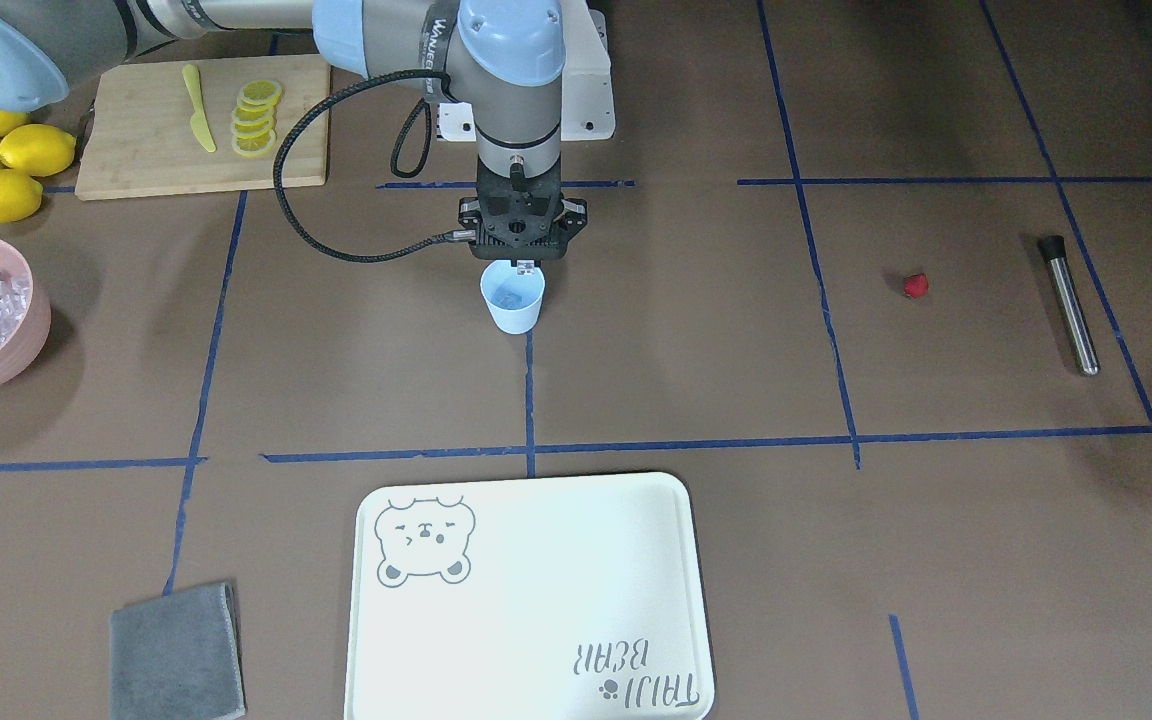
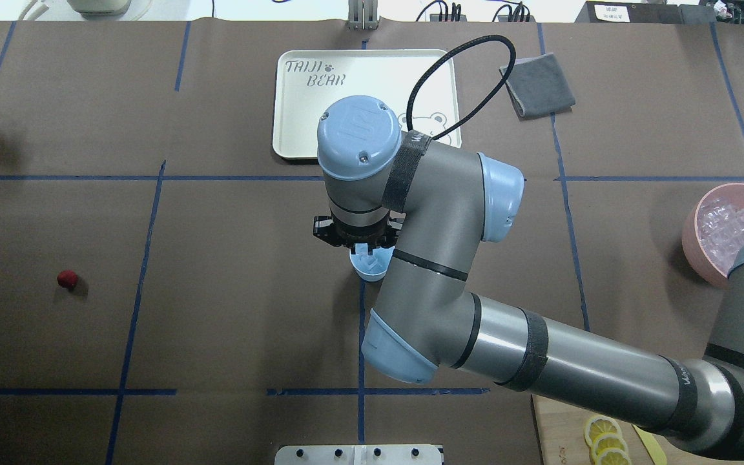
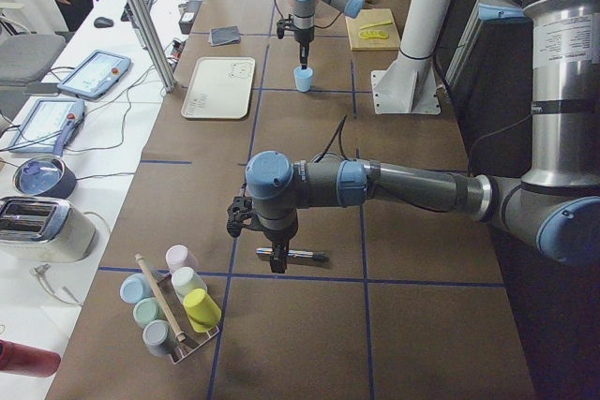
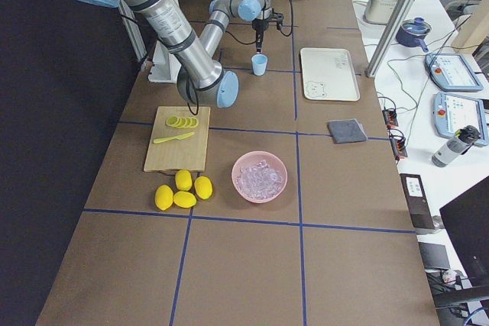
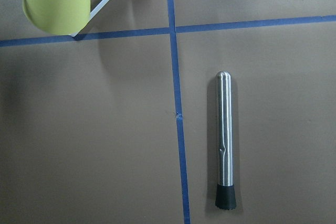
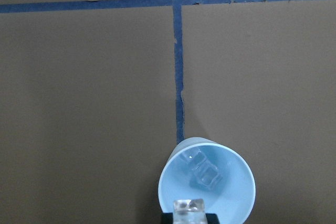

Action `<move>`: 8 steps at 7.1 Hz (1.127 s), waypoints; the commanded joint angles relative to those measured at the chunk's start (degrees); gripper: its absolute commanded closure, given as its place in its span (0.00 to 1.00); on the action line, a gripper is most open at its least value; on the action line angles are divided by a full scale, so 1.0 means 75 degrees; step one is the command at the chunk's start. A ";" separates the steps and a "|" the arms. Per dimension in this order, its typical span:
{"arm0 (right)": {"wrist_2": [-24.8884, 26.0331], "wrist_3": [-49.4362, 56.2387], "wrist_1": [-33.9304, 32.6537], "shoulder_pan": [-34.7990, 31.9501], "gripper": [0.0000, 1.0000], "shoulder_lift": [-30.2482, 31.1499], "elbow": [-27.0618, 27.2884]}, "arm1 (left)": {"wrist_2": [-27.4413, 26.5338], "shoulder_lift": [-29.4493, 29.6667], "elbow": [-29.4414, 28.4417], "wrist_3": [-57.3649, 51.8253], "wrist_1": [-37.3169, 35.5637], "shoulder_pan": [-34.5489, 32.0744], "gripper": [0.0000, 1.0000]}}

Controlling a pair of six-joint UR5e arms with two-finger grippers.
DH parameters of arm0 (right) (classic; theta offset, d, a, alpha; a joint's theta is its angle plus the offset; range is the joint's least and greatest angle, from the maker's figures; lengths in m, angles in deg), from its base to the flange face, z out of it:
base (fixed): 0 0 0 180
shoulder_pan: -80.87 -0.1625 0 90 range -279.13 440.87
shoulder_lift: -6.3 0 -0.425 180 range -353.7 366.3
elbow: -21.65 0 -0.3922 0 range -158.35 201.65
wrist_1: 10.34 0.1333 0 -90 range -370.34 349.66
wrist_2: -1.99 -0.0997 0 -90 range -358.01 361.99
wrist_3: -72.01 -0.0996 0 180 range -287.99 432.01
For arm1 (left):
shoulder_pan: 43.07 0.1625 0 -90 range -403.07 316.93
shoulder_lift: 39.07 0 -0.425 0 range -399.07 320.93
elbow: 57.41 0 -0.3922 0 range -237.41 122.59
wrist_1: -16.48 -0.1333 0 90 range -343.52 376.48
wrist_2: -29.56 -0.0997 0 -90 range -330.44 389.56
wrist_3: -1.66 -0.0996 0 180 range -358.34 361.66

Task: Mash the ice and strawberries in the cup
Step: 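Lower the right gripper over the cup and open it to drop the cube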

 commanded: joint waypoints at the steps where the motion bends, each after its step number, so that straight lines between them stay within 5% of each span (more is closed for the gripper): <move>1: 0.0017 -0.0010 -0.0010 0.0020 0.99 0.0064 -0.0012 | 0.0000 0.0014 -0.0004 0.0000 0.0002 0.0000 0.00; 6: 0.0017 0.0001 0.0002 -0.0003 0.95 0.0100 -0.0012 | 0.0000 0.0037 -0.0004 0.0000 0.0002 0.0000 0.00; 8: 0.0017 -0.0010 -0.0010 -0.0038 0.85 0.0100 -0.0012 | 0.0000 0.0061 0.0008 0.0000 0.0002 0.0012 0.00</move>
